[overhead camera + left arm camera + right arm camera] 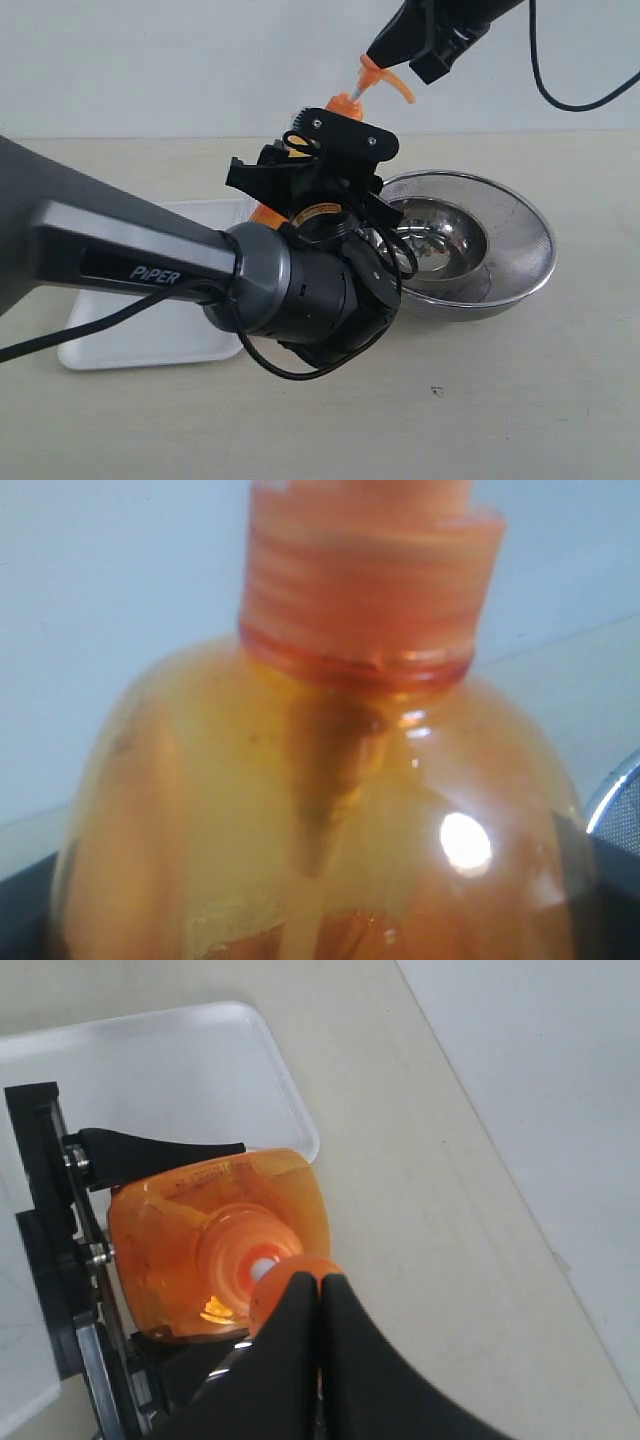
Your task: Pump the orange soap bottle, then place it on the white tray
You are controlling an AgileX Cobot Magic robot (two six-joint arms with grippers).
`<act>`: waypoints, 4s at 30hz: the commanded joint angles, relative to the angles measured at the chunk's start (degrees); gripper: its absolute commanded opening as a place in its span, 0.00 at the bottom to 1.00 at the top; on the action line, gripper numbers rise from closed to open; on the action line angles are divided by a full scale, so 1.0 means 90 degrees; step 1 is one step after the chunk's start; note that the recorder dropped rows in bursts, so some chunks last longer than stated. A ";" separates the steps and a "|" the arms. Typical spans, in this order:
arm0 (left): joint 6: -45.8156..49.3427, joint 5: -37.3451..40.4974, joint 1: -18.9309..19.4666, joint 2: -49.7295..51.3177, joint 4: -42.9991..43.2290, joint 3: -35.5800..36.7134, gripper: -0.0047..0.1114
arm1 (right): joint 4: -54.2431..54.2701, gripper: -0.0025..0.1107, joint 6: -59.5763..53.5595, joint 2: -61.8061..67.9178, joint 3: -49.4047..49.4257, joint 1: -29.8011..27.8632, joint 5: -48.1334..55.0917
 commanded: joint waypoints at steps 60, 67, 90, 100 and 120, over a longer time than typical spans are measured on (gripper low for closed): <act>-0.0357 0.0083 -0.0077 -0.0341 0.0712 -0.0195 0.08 | -0.0430 0.02 0.0060 0.0851 0.0245 0.0307 0.1126; -0.0357 0.0083 -0.0077 -0.0341 0.0712 -0.0195 0.08 | -0.0430 0.02 0.0022 0.0851 0.0232 0.0307 0.1128; -0.0357 0.0083 -0.0077 -0.0341 0.0712 -0.0195 0.08 | -0.0756 0.02 0.0011 0.0307 0.0218 0.0307 0.0717; -0.0357 0.0083 -0.0077 -0.0341 0.0712 -0.0195 0.08 | -0.0751 0.02 0.0145 -0.0568 -0.0493 0.0295 0.1281; -0.0357 0.0056 -0.0065 -0.0341 0.0712 -0.0195 0.08 | -0.2114 0.02 0.1231 -0.2247 -0.0493 0.0295 0.0015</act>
